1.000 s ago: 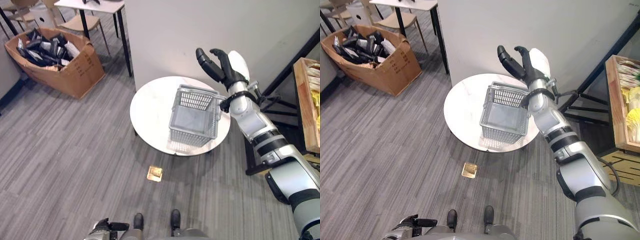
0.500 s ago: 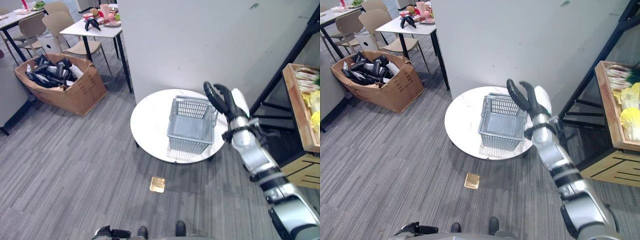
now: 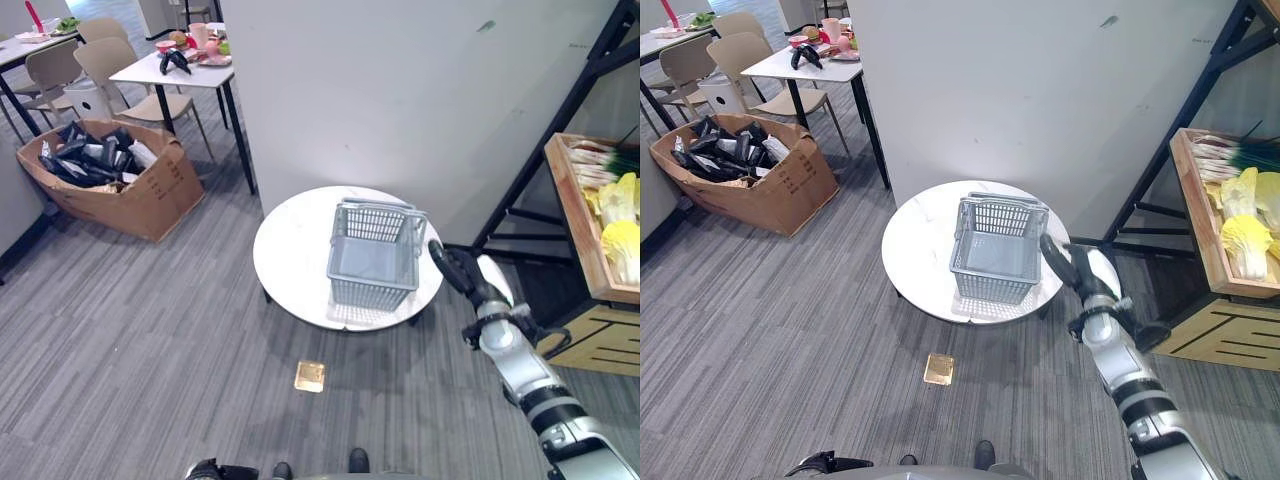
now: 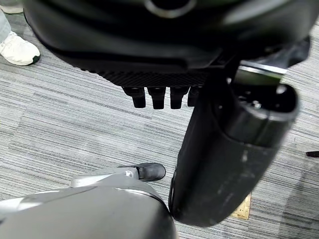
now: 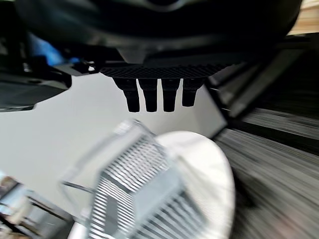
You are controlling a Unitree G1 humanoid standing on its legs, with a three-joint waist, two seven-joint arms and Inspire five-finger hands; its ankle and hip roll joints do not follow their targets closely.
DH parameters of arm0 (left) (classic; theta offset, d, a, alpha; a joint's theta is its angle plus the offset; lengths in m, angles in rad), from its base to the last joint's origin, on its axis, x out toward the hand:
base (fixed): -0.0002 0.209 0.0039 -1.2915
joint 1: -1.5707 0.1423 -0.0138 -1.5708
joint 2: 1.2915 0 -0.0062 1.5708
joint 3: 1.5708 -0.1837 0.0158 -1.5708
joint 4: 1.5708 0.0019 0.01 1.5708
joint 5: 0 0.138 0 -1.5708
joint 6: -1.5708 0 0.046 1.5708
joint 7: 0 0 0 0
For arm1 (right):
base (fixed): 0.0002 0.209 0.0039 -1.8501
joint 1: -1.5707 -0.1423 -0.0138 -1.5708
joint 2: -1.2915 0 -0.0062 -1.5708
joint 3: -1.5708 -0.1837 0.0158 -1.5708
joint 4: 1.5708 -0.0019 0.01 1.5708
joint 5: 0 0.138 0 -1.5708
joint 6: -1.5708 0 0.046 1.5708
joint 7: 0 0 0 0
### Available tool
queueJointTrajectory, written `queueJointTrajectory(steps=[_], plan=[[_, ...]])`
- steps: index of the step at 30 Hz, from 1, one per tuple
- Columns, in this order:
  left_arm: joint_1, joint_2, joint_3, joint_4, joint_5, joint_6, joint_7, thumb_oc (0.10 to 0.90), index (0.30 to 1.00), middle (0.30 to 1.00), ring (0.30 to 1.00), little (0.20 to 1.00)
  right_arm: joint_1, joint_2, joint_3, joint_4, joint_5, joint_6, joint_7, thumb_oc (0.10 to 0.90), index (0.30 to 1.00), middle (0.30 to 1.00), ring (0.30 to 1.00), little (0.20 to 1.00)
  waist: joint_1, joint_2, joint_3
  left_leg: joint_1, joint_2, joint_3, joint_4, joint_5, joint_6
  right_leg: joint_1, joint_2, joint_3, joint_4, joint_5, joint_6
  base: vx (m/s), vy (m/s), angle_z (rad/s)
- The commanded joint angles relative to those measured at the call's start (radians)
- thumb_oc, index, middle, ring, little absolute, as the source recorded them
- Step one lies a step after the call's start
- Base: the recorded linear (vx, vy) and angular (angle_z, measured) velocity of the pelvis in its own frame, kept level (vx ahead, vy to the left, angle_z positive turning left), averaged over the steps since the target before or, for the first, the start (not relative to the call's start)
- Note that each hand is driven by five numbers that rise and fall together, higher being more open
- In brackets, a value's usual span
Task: Get the vegetables into the basket
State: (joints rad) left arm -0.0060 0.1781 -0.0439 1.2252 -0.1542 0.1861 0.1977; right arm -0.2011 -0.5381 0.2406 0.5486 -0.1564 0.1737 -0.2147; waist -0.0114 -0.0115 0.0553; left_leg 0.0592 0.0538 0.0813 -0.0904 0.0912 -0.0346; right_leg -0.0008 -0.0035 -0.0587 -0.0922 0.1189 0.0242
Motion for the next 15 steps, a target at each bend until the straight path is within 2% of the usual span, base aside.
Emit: queueJointTrajectory(steps=[1,2,4,5,6,7,8,13,14,15], plan=[[0.012,0.008,-0.031,0.098,0.056,0.016,-0.002,0.9,1.0,1.0,1.0,1.0,-0.058,-0.005,-0.053,-0.019,-0.063,-0.054,-0.011,0.4,0.3,0.3,0.3,0.3,0.008,-0.049,-0.013,0.026,-0.015,-0.025,0.003,-0.063,-0.029,0.067,-0.07,-0.006,0.017,-0.07,0.094,0.0,0.0,0.0],[0.018,0.011,-0.026,0.101,0.057,0.017,-0.002,0.9,1.0,1.0,1.0,1.0,-0.032,0.009,-0.058,0.037,-0.053,-0.051,-0.017,0.4,0.3,0.3,0.3,0.3,0.006,-0.049,-0.009,0.027,-0.015,-0.02,0.003,-0.062,-0.03,0.068,-0.069,-0.01,0.018,-0.07,0.096,0.0,0.0,0.0],[0.018,0.016,-0.024,0.105,0.067,0.016,-0.01,0.9,1.0,1.0,1.0,1.0,-0.003,0.02,-0.05,0.104,-0.066,-0.045,-0.008,0.627,0.618,0.618,0.618,0.618,0.003,-0.05,-0.004,0.025,-0.015,-0.018,0.003,-0.061,-0.032,0.067,-0.068,-0.016,0.02,-0.069,0.097,-0.02,-0.004,-0.01],[0.018,0.017,-0.024,0.105,0.067,0.015,-0.01,0.9,1.0,1.0,1.0,1.0,-0.004,0.021,-0.049,0.106,-0.066,-0.046,-0.008,0.9,1.0,1.0,1.0,1.0,0.003,-0.051,-0.003,0.027,-0.015,-0.018,0.003,-0.062,-0.032,0.069,-0.068,-0.017,0.02,-0.07,0.097,0.0,0.0,0.0],[0.018,0.02,-0.024,0.108,0.072,0.013,-0.013,0.9,1.0,1.0,1.0,1.0,0.018,0.031,-0.046,0.159,-0.061,-0.045,-0.001,0.9,1.0,1.0,1.0,1.0,0.001,-0.052,0.0,0.027,-0.015,-0.019,0.003,-0.061,-0.033,0.07,-0.068,-0.021,0.022,-0.069,0.097,0.0,0.0,0.0],[0.019,0.023,-0.024,0.109,0.075,0.013,-0.016,0.9,1.0,1.0,1.0,1.0,0.032,0.037,-0.042,0.186,-0.065,-0.044,0.004,0.849,0.929,0.929,0.929,0.929,-0.002,-0.053,0.001,0.027,-0.015,-0.022,0.003,-0.062,-0.033,0.071,-0.069,-0.025,0.022,-0.069,0.098,0.0,0.0,0.0],[0.018,0.024,-0.025,0.109,0.076,0.012,-0.017,0.9,1.0,1.0,1.0,1.0,0.035,0.042,-0.038,0.212,-0.06,-0.046,0.007,0.4,0.3,0.3,0.3,0.3,-0.002,-0.053,0.001,0.027,-0.015,-0.022,0.003,-0.061,-0.034,0.072,-0.069,-0.026,0.022,-0.069,0.098,-0.01,-0.002,0.06],[0.01,0.028,-0.032,0.109,0.075,0.005,-0.014,0.9,1.0,1.0,1.0,1.0,0.064,0.081,-0.027,0.347,-0.039,-0.046,0.007,0.4,0.3,0.3,0.3,0.3,-0.006,-0.053,0.004,0.027,-0.013,-0.021,0.003,-0.06,-0.035,0.071,-0.069,-0.027,0.021,-0.067,0.098,0.0,0.0,0.01],[0.008,0.03,-0.037,0.11,0.078,0.002,-0.014,0.9,1.0,1.0,1.0,1.0,0.081,0.101,-0.014,0.394,-0.046,-0.046,0.01,0.9,1.0,1.0,1.0,1.0,-0.008,-0.053,0.005,0.026,-0.012,-0.021,0.003,-0.059,-0.035,0.071,-0.069,-0.027,0.022,-0.067,0.098,0.0,0.0,0.0],[0.007,0.031,-0.039,0.111,0.078,0.002,-0.012,0.9,1.0,1.0,1.0,1.0,0.085,0.112,-0.012,0.435,-0.042,-0.045,0.01,0.9,1.0,1.0,1.0,1.0,-0.008,-0.053,0.005,0.026,-0.012,-0.021,0.003,-0.059,-0.035,0.071,-0.069,-0.027,0.022,-0.067,0.099,0.0,0.0,0.0]])
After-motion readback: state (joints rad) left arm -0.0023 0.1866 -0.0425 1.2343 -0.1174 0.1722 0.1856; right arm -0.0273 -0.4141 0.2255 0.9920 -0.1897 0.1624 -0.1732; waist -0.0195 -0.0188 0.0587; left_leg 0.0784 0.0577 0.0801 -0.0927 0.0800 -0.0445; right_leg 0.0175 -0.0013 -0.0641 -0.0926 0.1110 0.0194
